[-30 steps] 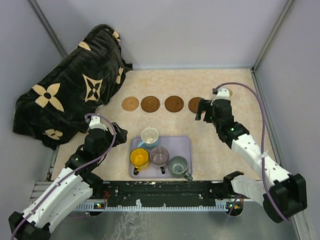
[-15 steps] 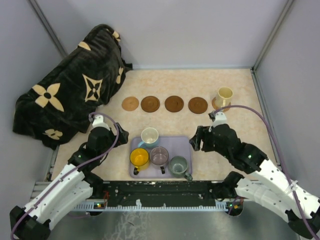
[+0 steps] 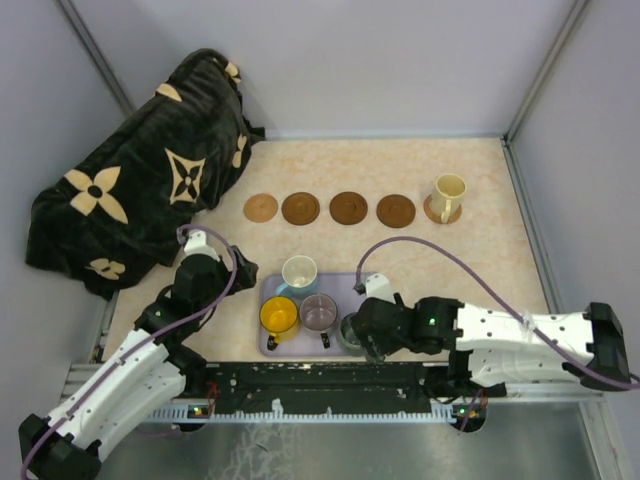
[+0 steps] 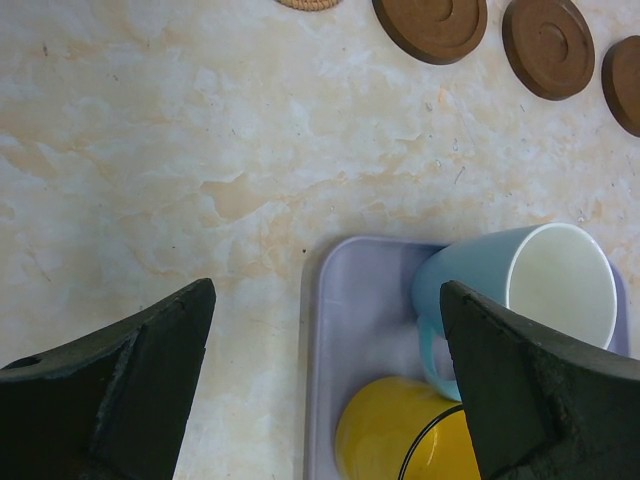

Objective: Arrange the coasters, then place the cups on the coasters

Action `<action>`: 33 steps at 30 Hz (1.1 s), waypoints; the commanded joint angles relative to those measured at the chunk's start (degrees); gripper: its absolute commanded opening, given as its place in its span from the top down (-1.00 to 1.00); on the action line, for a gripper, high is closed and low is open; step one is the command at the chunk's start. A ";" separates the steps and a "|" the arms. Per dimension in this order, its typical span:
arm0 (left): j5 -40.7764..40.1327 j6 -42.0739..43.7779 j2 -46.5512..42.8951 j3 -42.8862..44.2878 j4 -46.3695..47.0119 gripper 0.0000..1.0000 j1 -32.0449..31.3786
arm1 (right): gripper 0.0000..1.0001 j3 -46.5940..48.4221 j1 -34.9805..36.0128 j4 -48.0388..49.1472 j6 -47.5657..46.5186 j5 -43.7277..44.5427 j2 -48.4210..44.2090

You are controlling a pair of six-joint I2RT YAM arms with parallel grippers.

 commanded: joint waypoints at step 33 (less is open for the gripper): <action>0.04 -0.71 -3.09 -0.74 -1.10 -1.00 -0.33 | 0.39 -3.46 5.99 7.85 6.20 -0.23 11.26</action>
